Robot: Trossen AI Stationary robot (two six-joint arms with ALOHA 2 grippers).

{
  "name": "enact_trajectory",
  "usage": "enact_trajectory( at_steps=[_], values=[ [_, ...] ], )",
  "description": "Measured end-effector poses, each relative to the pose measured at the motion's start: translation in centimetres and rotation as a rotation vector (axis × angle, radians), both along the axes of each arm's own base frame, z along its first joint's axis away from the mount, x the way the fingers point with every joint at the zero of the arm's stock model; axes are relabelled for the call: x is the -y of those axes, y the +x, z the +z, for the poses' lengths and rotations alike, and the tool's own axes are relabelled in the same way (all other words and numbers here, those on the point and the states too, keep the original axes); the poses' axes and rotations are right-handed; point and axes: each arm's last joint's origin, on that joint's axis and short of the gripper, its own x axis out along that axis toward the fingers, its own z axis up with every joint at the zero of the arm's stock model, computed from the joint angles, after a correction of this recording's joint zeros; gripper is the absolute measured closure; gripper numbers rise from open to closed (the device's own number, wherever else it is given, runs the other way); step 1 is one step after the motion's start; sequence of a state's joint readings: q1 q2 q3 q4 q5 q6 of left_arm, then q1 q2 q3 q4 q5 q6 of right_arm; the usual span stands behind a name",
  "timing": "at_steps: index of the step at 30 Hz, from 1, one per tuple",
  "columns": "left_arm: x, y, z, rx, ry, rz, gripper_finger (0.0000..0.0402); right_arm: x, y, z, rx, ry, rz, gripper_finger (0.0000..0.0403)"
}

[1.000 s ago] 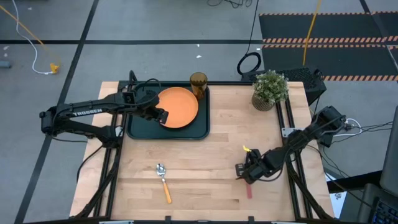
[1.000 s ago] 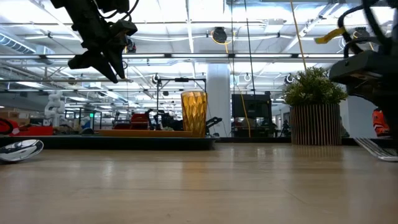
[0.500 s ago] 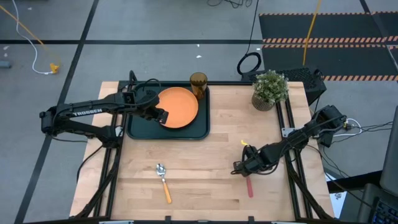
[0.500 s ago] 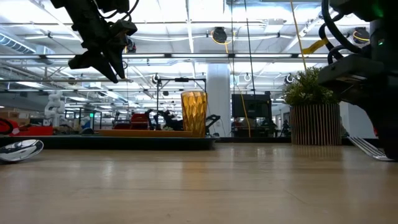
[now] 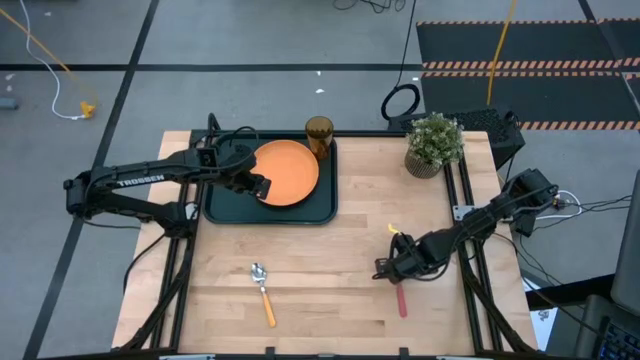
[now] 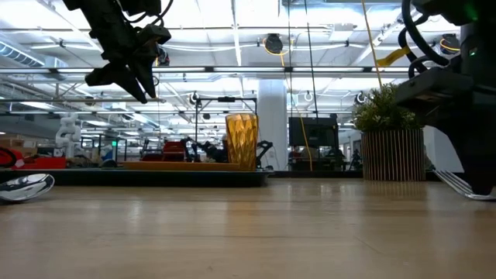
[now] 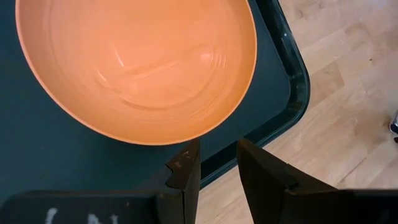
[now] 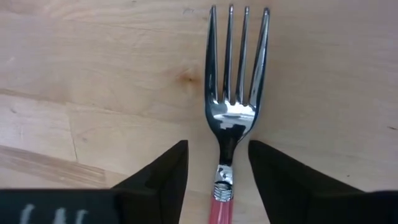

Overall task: Pick and place plate/cup/fork/spoon on tray
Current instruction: Put the pink fork on the black serving tray to the left of the orange plate

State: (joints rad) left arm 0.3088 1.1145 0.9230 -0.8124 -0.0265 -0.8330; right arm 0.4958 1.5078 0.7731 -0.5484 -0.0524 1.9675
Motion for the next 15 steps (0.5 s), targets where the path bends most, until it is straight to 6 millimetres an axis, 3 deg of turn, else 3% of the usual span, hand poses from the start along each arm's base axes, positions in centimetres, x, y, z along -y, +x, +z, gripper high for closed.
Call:
enact_trajectory(
  at_steps=[15],
  values=[
    [0.0,0.0,0.0,-0.002,0.007,-0.011,0.0295,-1.2,-0.7,0.0,-0.02,0.022,0.028,0.0295]
  ],
)
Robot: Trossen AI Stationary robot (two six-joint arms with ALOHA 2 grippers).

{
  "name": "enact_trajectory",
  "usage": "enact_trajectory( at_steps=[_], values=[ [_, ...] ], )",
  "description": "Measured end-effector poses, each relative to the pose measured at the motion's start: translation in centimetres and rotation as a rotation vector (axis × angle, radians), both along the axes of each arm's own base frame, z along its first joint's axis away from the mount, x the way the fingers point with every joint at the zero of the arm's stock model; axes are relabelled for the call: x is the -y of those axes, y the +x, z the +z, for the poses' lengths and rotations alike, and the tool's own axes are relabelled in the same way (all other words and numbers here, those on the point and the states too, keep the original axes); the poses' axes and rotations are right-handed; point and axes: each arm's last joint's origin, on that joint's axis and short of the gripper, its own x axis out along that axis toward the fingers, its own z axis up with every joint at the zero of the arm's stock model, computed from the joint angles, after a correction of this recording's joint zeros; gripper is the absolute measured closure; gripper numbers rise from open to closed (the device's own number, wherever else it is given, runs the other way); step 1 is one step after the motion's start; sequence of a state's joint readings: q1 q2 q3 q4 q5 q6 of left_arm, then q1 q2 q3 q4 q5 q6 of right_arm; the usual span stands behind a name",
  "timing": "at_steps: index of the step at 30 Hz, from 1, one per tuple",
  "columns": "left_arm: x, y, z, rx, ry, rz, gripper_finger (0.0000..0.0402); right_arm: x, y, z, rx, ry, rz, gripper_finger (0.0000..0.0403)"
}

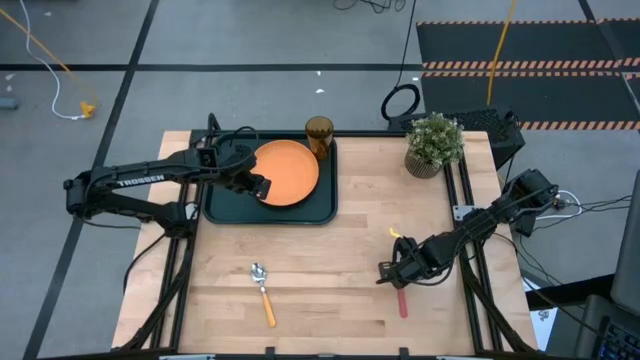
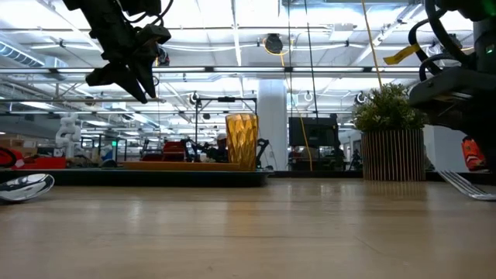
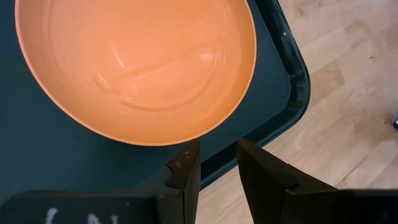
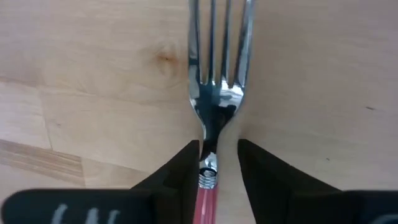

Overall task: Pick and place plate/cup/fork/spoon on tray
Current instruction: Put the pink fork on the black serving tray to the left of the orange plate

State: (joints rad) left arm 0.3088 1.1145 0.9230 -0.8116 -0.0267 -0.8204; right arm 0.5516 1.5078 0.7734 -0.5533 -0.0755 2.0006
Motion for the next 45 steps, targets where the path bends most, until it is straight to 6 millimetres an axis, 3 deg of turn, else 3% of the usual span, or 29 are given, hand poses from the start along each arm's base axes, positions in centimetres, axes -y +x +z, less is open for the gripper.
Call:
enact_trajectory(
  at_steps=[15,23,33,41,45],
  values=[
    [-0.1,0.0,0.0,-0.006,0.019,0.005,0.0295,0.0,0.0,0.0,-0.002,0.003,0.009,0.0395],
    [-0.1,0.0,0.0,-0.005,0.019,0.006,0.0295,-0.1,0.2,0.4,0.05,0.026,0.007,0.0389],
    [-0.1,0.3,0.2,0.029,0.026,0.009,0.0295,1.0,0.2,2.7,0.19,-0.015,-0.049,0.0389],
    [0.3,1.9,1.5,0.23,0.068,-0.125,0.0294,3.1,0.5,4.7,0.336,-0.115,-0.129,0.0388],
    [0.6,2.6,2.1,0.317,0.074,-0.173,0.0274,4.4,0.8,5.4,0.384,-0.147,-0.145,0.0388]
  ],
)
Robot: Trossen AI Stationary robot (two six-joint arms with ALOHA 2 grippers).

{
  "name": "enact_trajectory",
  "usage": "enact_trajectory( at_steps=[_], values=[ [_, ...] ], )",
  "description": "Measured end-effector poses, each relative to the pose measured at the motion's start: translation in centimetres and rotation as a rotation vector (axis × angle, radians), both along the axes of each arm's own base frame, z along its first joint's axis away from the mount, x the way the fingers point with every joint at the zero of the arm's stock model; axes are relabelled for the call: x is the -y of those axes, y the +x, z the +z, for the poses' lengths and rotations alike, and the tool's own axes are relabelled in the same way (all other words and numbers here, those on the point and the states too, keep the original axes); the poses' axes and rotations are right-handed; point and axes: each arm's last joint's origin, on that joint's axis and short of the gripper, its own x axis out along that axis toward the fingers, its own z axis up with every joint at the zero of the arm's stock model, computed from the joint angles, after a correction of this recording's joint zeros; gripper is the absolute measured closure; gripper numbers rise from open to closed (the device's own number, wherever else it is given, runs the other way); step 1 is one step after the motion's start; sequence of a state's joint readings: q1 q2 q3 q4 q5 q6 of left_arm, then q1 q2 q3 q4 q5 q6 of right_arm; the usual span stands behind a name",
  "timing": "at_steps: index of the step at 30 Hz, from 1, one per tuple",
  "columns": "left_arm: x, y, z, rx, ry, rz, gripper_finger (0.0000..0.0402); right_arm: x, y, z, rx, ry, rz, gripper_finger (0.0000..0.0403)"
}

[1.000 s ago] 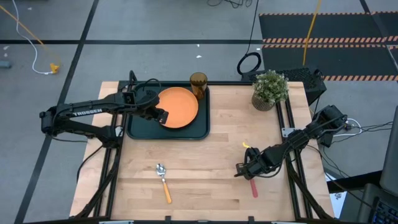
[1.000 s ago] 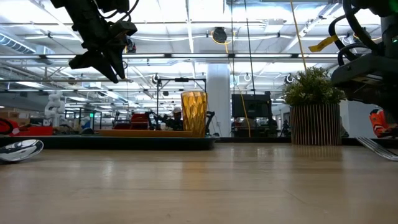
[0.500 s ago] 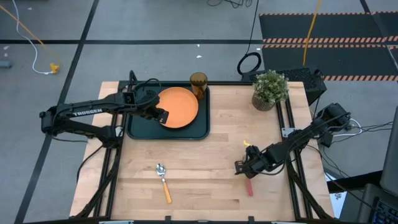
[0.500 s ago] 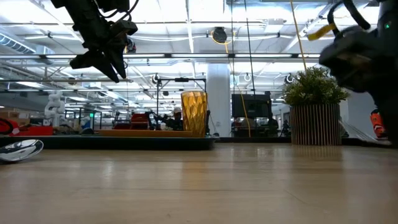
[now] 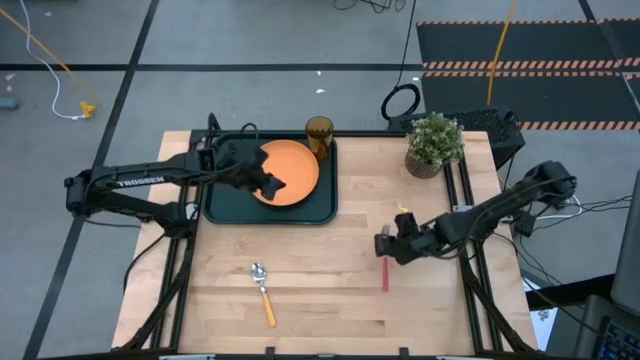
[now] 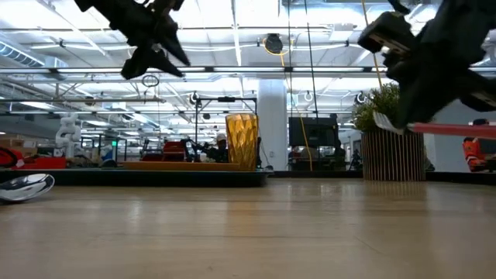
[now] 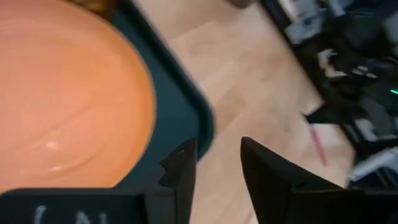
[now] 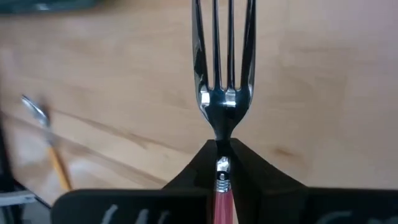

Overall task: Pick and place plate/cup/fork/spoon on tray
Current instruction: Put the pink fork on the black serving tray to the left of the orange plate

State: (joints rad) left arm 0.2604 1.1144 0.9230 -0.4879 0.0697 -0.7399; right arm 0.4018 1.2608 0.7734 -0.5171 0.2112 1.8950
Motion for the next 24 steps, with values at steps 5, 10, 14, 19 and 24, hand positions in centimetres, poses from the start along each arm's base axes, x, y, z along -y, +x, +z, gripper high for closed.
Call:
enact_trajectory(
  at_steps=[5,10,14,19,24],
  values=[
    [1.0,0.7,0.7,0.082,0.035,-0.078,0.0209,1.3,0.8,1.0,0.105,-0.032,-0.013,0.0388],
    [2.3,1.3,1.2,0.142,0.088,-0.149,0.014,2.5,2.0,2.0,0.241,-0.085,-0.031,0.0388],
    [4.0,1.9,2.0,0.205,0.257,-0.223,0.0105,3.6,3.1,2.8,0.347,-0.125,-0.056,0.0388],
    [5.7,2.6,2.5,0.248,0.445,-0.254,0.0088,5.1,4.2,3.8,0.473,-0.184,-0.061,0.0388],
    [6.4,3.6,1.5,0.212,0.448,-0.265,0.0087,6.6,5.0,5.2,0.61,-0.282,-0.105,0.0388]
  ],
)
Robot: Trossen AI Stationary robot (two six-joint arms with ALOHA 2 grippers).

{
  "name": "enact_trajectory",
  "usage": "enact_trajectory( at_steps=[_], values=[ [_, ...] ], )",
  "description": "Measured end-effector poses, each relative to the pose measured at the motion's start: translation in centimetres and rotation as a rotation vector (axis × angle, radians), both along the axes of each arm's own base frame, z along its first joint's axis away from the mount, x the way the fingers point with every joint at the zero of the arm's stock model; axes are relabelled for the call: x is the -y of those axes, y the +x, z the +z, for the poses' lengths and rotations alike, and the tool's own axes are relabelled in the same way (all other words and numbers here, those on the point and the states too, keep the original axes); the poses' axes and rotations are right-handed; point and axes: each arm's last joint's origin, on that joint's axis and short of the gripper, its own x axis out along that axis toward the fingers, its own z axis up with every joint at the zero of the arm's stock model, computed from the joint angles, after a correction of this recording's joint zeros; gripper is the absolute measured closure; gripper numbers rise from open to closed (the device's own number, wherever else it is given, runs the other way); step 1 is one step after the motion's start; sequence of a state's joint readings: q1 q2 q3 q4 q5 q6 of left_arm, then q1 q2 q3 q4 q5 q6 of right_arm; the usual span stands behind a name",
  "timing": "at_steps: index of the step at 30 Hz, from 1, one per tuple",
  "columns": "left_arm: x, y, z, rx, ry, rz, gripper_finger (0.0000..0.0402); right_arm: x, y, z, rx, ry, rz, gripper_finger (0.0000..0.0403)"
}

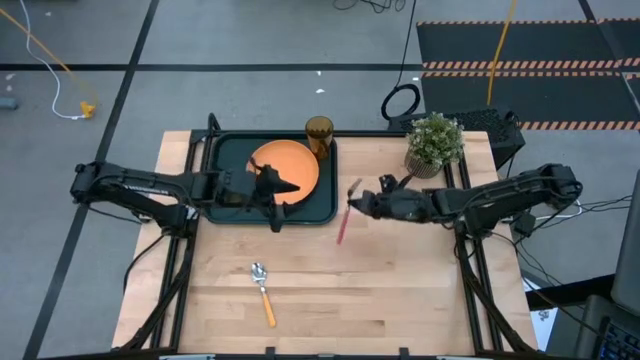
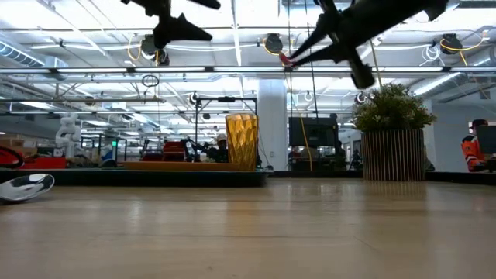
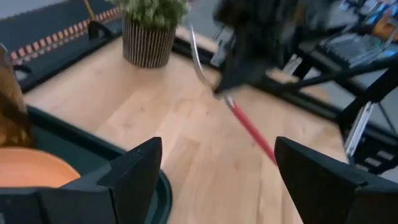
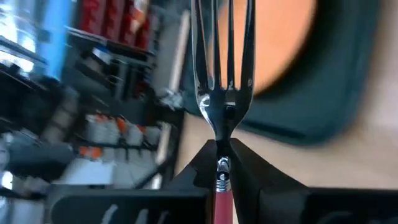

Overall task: Pick and place plate/cup/fork/spoon on tray
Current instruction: Put the pink fork on the black serving tray to the left of the orange plate

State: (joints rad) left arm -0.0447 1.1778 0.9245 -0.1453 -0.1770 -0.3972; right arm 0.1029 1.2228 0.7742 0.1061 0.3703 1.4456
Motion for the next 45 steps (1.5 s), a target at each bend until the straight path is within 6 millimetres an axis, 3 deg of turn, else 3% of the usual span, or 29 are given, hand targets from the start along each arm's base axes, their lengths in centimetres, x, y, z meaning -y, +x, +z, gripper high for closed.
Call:
enact_trajectory(
  at_steps=[3,11,25,32,45],
  values=[
    [0.4,0.9,-1.0,-0.035,-0.023,-0.022,0.0087,1.0,0.4,0.8,0.076,-0.057,-0.022,0.0388],
    [0.8,3.1,-1.6,0.075,-0.174,-0.001,0.0087,3.1,0.8,2.9,0.241,-0.209,-0.062,0.0388],
    [-0.2,5.1,-3.1,0.116,-0.188,0.064,0.0092,4.9,0.7,3.7,0.284,-0.308,-0.111,0.0388],
    [-0.3,6.7,-4.1,0.157,-0.194,0.066,0.0142,5.3,0.6,3.7,0.278,-0.316,-0.125,0.0388],
    [-2.3,6.6,-4.0,0.172,-0.204,0.096,0.0261,5.3,0.6,3.6,0.27,-0.302,-0.127,0.0388]
  ],
)
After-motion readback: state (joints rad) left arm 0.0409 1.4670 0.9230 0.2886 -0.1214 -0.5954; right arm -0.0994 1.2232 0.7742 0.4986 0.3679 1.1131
